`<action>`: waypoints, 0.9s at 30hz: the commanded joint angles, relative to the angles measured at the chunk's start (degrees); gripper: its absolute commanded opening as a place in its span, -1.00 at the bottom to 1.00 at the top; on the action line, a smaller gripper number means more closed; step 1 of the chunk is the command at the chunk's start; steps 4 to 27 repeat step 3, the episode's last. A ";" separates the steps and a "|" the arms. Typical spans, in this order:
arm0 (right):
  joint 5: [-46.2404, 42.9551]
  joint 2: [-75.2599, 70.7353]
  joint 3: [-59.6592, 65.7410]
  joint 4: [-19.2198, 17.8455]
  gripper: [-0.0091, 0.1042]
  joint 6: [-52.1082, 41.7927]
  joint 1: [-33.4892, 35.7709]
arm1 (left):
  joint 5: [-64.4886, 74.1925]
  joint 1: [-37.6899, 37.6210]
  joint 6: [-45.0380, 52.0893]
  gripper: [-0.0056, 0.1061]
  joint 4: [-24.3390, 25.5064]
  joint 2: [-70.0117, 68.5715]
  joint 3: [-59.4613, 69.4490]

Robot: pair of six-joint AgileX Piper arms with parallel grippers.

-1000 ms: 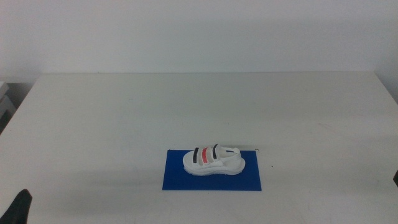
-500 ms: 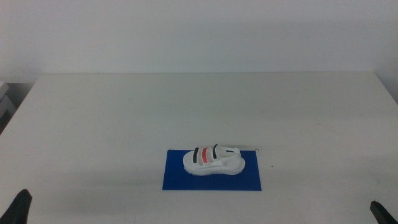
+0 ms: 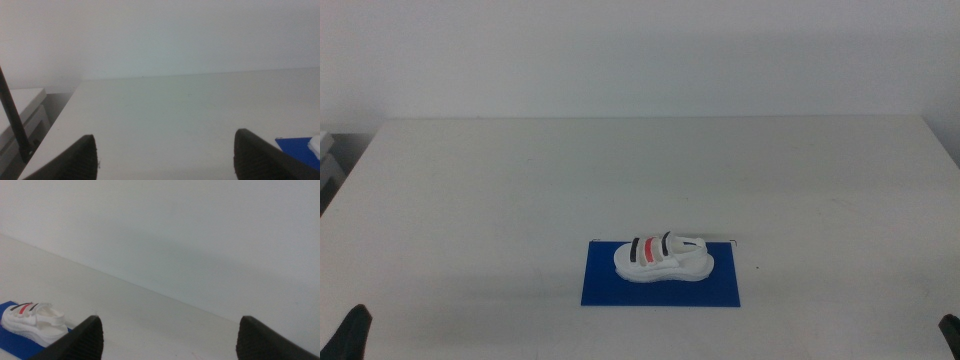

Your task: Use one arm to grab the shoe from the table and place it on the mat.

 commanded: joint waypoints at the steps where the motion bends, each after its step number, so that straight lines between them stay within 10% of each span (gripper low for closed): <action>1: -4.20 -1.47 0.31 -0.60 0.78 -0.30 -0.43 | -4.65 -0.23 -0.28 0.78 -0.55 -0.74 0.40; 27: -4.21 -1.47 0.31 -0.40 0.78 -0.30 -0.43 | -4.65 -0.23 -0.28 0.78 -0.55 -0.74 0.40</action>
